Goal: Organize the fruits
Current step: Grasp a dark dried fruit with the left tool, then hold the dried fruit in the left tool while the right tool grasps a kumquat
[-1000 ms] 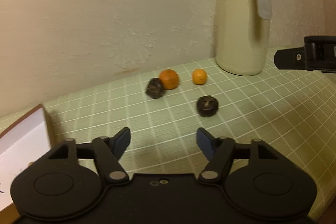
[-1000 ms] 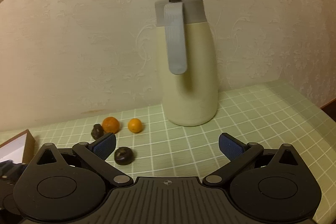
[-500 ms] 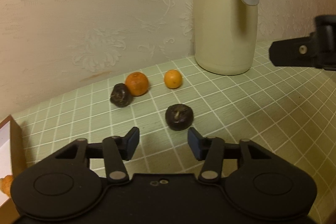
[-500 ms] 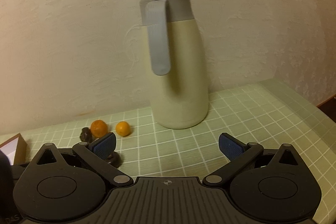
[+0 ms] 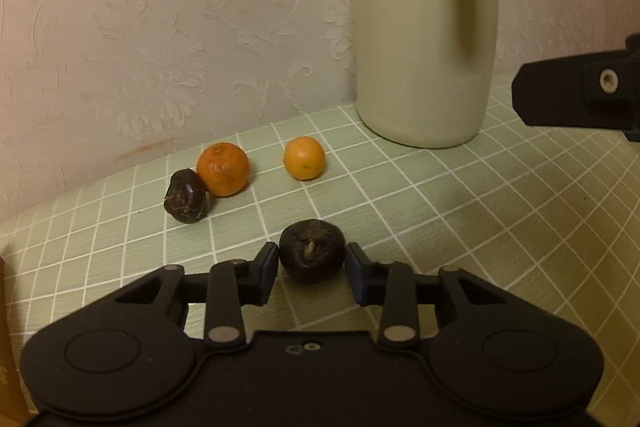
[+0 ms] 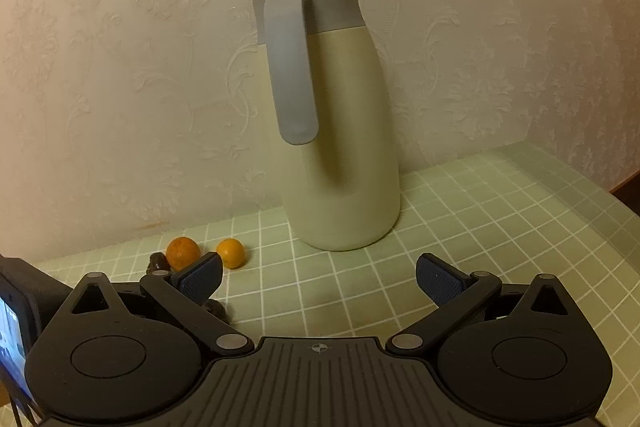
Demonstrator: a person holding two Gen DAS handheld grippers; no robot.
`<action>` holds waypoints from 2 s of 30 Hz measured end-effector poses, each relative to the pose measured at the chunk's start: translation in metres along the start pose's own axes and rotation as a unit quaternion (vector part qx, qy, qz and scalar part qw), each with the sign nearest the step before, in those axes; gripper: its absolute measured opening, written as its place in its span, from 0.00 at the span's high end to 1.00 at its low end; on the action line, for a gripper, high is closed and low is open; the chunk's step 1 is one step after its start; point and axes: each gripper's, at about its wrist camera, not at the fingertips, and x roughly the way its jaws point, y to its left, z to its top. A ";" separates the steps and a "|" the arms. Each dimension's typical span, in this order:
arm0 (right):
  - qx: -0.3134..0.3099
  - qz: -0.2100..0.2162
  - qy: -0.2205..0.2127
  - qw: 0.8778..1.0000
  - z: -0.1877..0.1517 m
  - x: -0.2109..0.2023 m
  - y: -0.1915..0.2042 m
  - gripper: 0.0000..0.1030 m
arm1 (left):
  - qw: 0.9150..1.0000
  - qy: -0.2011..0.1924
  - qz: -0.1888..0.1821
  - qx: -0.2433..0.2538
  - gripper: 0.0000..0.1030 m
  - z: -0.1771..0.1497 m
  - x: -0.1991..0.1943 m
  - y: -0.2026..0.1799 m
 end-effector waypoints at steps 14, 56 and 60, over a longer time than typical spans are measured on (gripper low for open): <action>-0.008 0.001 0.010 1.000 -0.003 0.022 0.014 0.00 | 1.000 -0.002 0.005 -0.012 0.74 -0.002 0.000 0.013; -0.014 -0.014 0.027 0.999 -0.011 0.049 0.051 0.00 | 0.983 0.010 0.141 -0.120 0.74 -0.020 -0.010 0.097; -0.019 -0.011 0.033 0.999 -0.014 0.057 0.061 0.00 | 0.979 0.009 0.153 -0.134 0.75 -0.023 -0.016 0.109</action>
